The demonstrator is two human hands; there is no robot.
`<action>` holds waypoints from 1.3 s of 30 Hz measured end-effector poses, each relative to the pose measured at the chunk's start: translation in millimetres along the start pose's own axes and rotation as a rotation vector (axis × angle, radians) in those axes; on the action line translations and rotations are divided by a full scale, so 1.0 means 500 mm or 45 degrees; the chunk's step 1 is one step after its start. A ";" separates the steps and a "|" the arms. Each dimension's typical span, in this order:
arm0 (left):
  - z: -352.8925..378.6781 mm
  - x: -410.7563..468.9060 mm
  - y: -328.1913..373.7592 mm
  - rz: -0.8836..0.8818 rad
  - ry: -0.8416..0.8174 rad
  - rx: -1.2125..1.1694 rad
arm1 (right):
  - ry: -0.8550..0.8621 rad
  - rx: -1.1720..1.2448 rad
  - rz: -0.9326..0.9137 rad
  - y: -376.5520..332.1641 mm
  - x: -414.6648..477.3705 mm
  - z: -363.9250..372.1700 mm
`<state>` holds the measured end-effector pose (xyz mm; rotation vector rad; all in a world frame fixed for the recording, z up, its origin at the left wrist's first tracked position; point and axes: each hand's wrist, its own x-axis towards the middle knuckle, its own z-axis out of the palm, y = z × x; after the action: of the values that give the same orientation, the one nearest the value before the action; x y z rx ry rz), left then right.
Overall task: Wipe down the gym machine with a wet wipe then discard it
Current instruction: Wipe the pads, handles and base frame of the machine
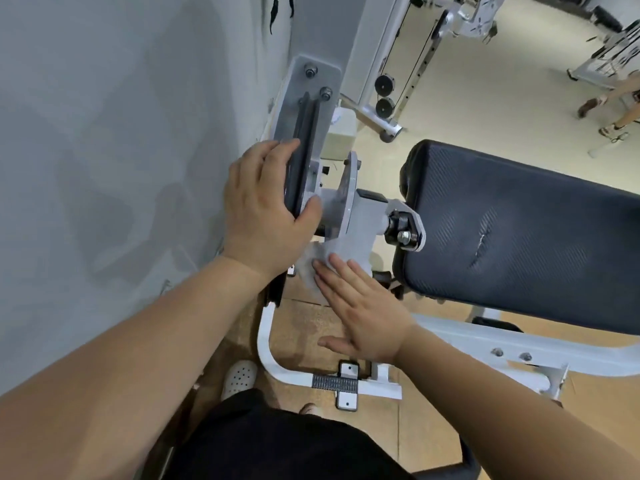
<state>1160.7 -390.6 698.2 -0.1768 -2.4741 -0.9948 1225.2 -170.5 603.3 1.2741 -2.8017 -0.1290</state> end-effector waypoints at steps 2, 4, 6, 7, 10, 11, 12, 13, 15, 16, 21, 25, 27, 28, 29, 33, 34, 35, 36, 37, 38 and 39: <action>-0.012 -0.004 0.006 0.002 0.013 0.040 | 0.057 0.053 -0.026 -0.007 -0.013 0.021; -0.025 -0.019 0.013 -0.003 0.006 0.060 | 0.187 0.153 -0.024 -0.006 -0.019 0.022; -0.035 -0.045 0.021 -0.035 -0.010 0.072 | 0.313 0.259 0.025 0.000 -0.018 0.005; -0.039 -0.058 0.027 -0.052 -0.013 0.075 | 0.374 0.315 0.063 0.003 -0.014 -0.007; -0.049 -0.091 0.054 -0.105 -0.035 0.063 | 0.575 0.465 0.206 0.008 0.001 -0.046; -0.053 -0.098 0.066 -0.113 -0.037 0.059 | 0.638 0.515 0.251 0.009 0.006 -0.061; -0.056 -0.104 0.079 -0.122 -0.032 0.048 | 0.701 0.561 0.279 0.009 0.012 -0.077; -0.060 -0.109 0.094 -0.151 -0.022 0.018 | 0.765 0.595 0.291 0.009 0.019 -0.095; -0.073 -0.108 0.129 -0.300 -0.002 -0.127 | 0.892 0.626 0.287 0.008 0.035 -0.138; -0.081 -0.102 0.147 -0.411 0.003 -0.240 | 0.944 0.638 0.270 0.007 0.045 -0.161; -0.117 -0.039 0.199 -0.739 -0.025 -0.924 | 0.967 0.625 0.088 0.009 0.103 -0.253; -0.135 0.034 0.183 -0.786 -0.037 -1.089 | 0.853 0.640 0.070 0.032 0.160 -0.276; -0.134 0.076 0.160 -0.825 0.004 -1.102 | 0.775 0.635 0.085 0.049 0.193 -0.285; -0.133 0.099 0.146 -0.829 0.027 -1.099 | 0.722 0.640 0.097 0.058 0.209 -0.289; -0.131 0.123 0.128 -0.833 0.050 -1.093 | 0.659 0.649 0.122 0.067 0.224 -0.292; -0.127 0.231 0.007 -0.988 0.172 -1.035 | 0.270 0.665 0.352 0.113 0.289 -0.311; -0.124 0.257 -0.034 -1.009 0.210 -0.961 | 0.164 0.622 0.403 0.125 0.308 -0.317; -0.119 0.281 -0.075 -1.012 0.251 -0.866 | 0.072 0.566 0.440 0.136 0.329 -0.325; -0.114 0.302 -0.116 -1.007 0.276 -0.753 | 0.000 0.522 0.470 0.146 0.351 -0.331; -0.109 0.319 -0.150 -0.991 0.279 -0.639 | -0.050 0.504 0.502 0.154 0.373 -0.337; -0.107 0.330 -0.173 -0.972 0.264 -0.533 | -0.083 0.513 0.543 0.162 0.394 -0.342; -0.100 0.337 -0.191 -0.943 0.237 -0.449 | -0.109 0.544 0.592 0.171 0.412 -0.344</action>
<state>1003.0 -503.4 748.6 0.7402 -2.1864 -1.6469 1041.6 -278.5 787.3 0.6302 -3.2206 0.4683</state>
